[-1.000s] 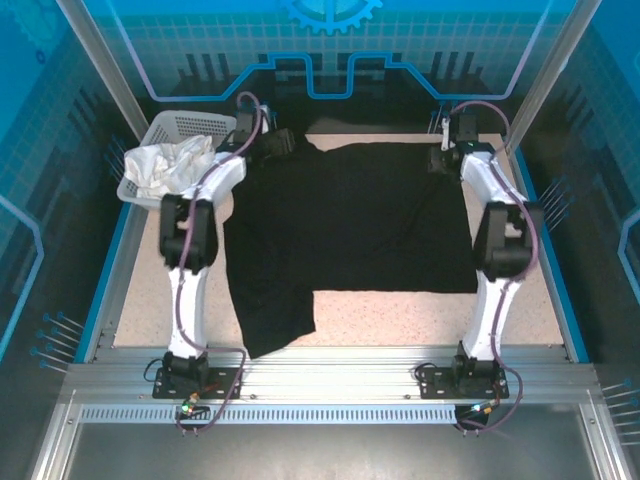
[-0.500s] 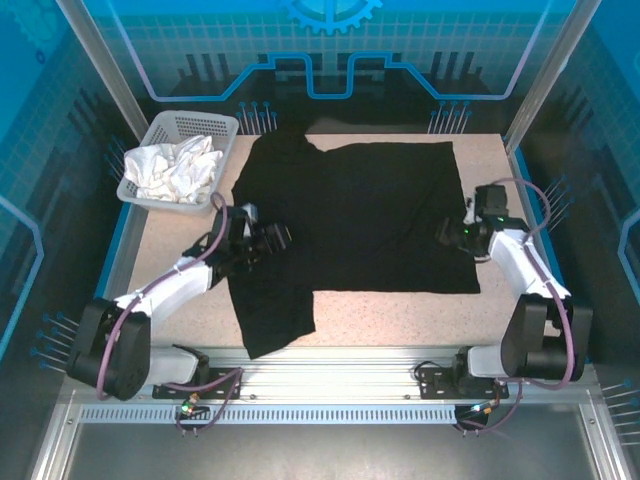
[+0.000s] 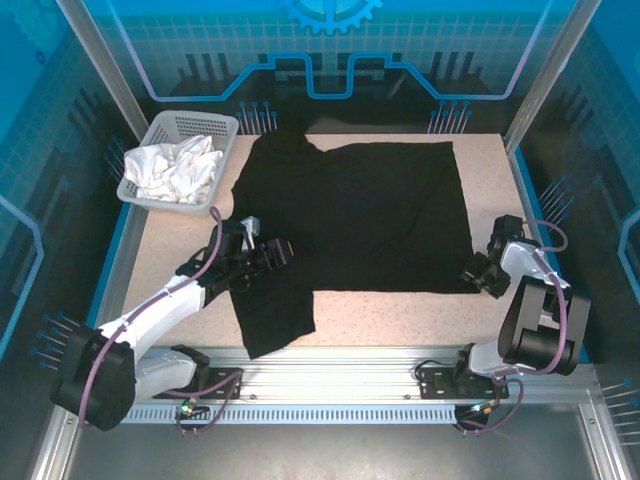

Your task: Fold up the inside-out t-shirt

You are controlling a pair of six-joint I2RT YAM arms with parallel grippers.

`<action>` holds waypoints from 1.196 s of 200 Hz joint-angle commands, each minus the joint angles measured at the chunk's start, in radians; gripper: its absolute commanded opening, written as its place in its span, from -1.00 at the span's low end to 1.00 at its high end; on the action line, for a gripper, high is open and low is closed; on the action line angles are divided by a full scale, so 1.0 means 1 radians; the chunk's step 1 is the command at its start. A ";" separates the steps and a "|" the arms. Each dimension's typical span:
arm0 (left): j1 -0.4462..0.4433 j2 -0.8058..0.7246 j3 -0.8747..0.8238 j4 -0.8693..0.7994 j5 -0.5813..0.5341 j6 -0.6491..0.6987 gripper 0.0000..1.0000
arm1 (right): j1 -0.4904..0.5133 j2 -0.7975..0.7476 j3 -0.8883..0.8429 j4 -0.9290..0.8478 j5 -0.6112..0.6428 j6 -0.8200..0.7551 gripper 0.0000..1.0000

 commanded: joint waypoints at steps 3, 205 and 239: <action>-0.006 0.003 0.030 -0.022 0.034 0.043 0.64 | -0.011 0.027 0.024 -0.045 0.019 0.018 0.13; -0.192 -0.289 -0.068 -0.720 -0.262 -0.206 0.41 | 0.077 -0.011 -0.006 0.106 -0.096 -0.030 -0.92; -0.334 -0.235 -0.069 -0.825 -0.332 -0.332 0.38 | 0.078 -0.073 -0.011 0.115 -0.147 -0.028 -0.92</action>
